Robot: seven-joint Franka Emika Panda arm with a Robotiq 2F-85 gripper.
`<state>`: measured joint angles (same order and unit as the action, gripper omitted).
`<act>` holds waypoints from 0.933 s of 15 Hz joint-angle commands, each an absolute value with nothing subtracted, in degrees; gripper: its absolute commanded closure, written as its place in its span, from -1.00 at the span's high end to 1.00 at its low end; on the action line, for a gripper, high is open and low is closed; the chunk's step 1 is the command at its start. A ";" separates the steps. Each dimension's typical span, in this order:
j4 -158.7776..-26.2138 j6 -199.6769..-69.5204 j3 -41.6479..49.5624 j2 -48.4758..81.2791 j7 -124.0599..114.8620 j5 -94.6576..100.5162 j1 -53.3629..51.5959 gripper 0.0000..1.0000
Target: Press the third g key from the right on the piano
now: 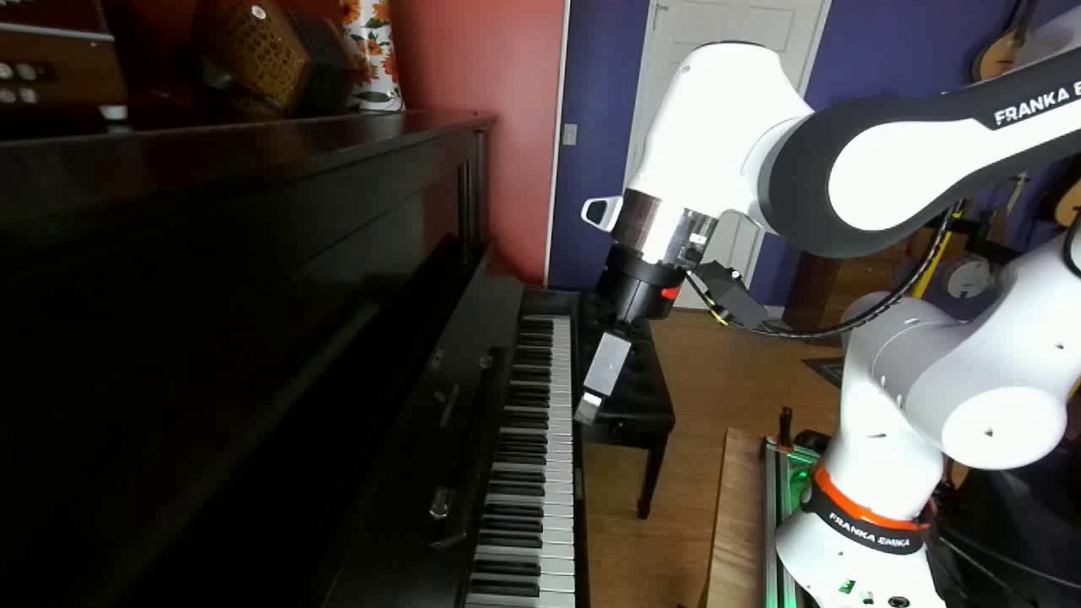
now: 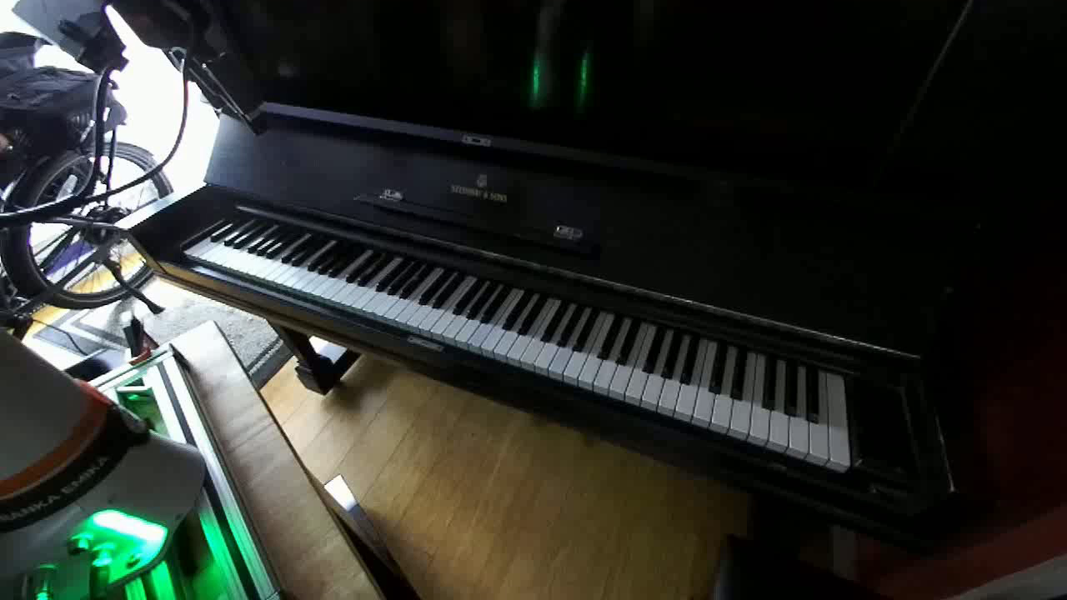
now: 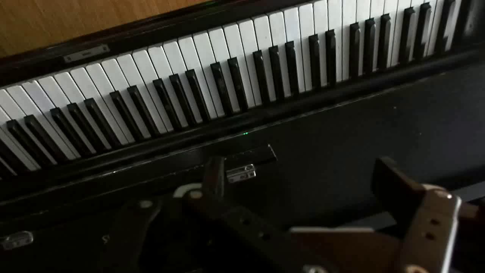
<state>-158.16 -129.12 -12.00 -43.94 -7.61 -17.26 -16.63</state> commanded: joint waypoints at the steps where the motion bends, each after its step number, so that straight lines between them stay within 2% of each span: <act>1: -158.59 -128.89 -11.85 -43.95 -7.70 -17.08 -16.72 1.00; 7: -159.09 -129.07 -11.53 -42.03 -7.79 -16.12 -15.31 1.00; 14: -159.01 -135.75 -1.77 -28.19 11.88 -6.67 -9.57 1.00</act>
<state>-159.06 -132.14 -6.33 -34.79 3.15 -9.23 -10.28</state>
